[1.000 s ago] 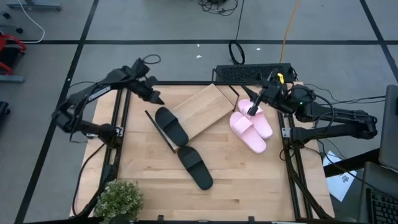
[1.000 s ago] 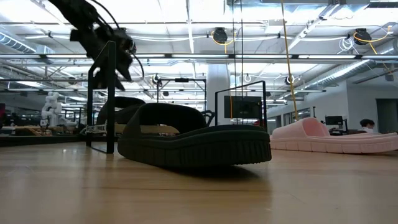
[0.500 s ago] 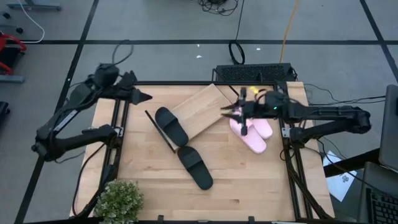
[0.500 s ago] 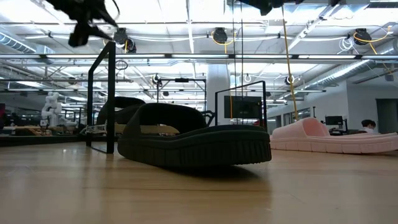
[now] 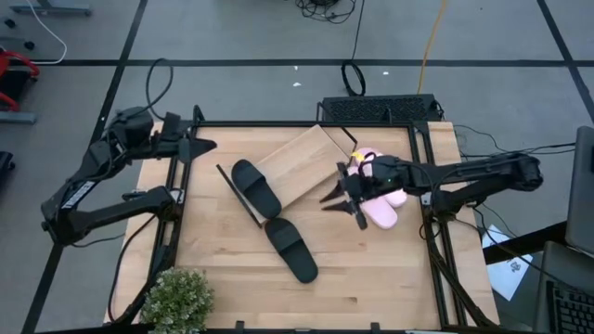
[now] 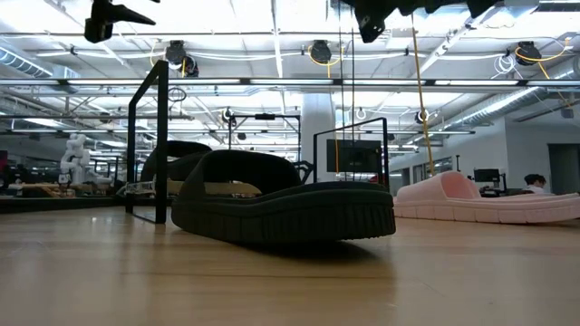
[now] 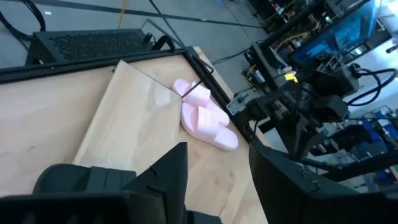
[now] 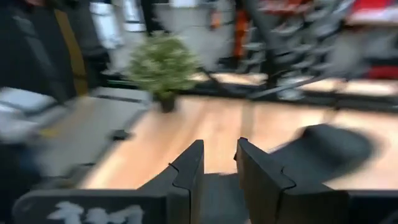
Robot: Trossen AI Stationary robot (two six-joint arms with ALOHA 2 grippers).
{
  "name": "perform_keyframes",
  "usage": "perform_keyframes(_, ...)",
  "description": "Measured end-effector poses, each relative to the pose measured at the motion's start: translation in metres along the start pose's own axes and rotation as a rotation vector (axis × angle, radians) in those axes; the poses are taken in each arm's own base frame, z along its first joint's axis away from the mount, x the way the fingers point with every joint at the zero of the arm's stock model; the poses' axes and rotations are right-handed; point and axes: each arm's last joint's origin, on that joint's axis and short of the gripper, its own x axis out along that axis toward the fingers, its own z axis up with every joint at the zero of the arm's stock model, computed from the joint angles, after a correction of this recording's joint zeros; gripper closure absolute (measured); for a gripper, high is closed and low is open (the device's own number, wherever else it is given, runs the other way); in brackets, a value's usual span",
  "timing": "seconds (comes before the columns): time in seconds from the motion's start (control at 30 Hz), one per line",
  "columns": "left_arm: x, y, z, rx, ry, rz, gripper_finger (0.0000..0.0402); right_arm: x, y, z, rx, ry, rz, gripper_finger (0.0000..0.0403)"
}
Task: Pick and place slides into the shelf
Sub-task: Put the black slide on the shelf
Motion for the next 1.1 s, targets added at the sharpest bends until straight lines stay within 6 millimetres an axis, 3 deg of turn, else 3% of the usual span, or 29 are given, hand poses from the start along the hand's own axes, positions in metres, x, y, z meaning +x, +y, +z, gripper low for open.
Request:
perform_keyframes(0.23, 0.010, -0.001, -0.001, 0.037, 0.056, -0.009, 0.0236, 0.023, 0.024, -0.016, 0.178, 0.094, 0.157, 0.0316)
perform_keyframes(0.43, 0.014, -0.002, -0.001, 0.062, 0.082, -0.020, 0.0236, 0.050, 0.036, -0.043, 0.210, 0.214, 0.138, 0.0316)
perform_keyframes(0.73, 0.014, -0.002, -0.001, 0.092, 0.093, -0.039, 0.0236, 0.088, 0.041, -0.075, 0.158, 0.344, 0.042, 0.0316)
perform_keyframes(0.93, 0.014, -0.002, -0.002, 0.094, 0.096, -0.045, 0.0236, 0.109, 0.039, -0.078, 0.029, 0.366, -0.036, 0.0316)
perform_keyframes(1.1, 0.014, -0.002, -0.001, 0.098, 0.095, -0.046, 0.0236, 0.115, 0.031, -0.079, 0.027, 0.414, -0.075, 0.0305)
